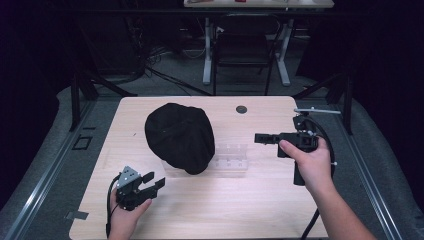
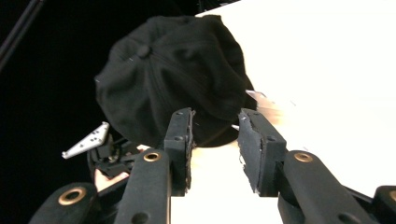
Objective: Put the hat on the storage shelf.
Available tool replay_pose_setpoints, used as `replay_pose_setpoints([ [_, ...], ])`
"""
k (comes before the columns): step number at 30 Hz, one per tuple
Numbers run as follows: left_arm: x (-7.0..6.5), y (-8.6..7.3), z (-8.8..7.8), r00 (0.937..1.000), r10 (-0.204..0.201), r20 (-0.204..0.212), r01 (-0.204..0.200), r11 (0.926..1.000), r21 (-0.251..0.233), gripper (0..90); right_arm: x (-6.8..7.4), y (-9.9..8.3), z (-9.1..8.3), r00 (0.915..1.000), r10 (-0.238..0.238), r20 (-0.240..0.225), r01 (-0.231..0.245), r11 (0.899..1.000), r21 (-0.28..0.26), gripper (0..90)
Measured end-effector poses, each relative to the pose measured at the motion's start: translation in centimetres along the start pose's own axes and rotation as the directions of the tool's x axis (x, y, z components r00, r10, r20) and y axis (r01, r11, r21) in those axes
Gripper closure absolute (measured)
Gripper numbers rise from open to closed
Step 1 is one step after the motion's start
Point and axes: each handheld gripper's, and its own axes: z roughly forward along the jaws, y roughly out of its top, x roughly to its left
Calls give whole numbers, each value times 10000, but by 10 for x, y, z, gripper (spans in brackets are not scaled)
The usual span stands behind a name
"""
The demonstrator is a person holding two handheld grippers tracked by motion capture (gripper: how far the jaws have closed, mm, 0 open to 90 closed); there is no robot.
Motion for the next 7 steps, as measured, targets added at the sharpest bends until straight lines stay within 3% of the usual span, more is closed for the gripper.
replay_pose_setpoints([
  [3,0,-1,1,10000,27,-13,-27,10000,73,476,-4,-5,0,9999,-26,151,27,10000,-60,645],
  [5,-2,-1,3,10000,87,37,-88,9999,108,473,-7,-12,-2,9977,-330,598,337,9994,-111,634],
  [7,-3,-1,4,9999,166,18,-166,9998,92,472,-8,-14,-2,9983,-295,496,303,9994,-150,633],
])
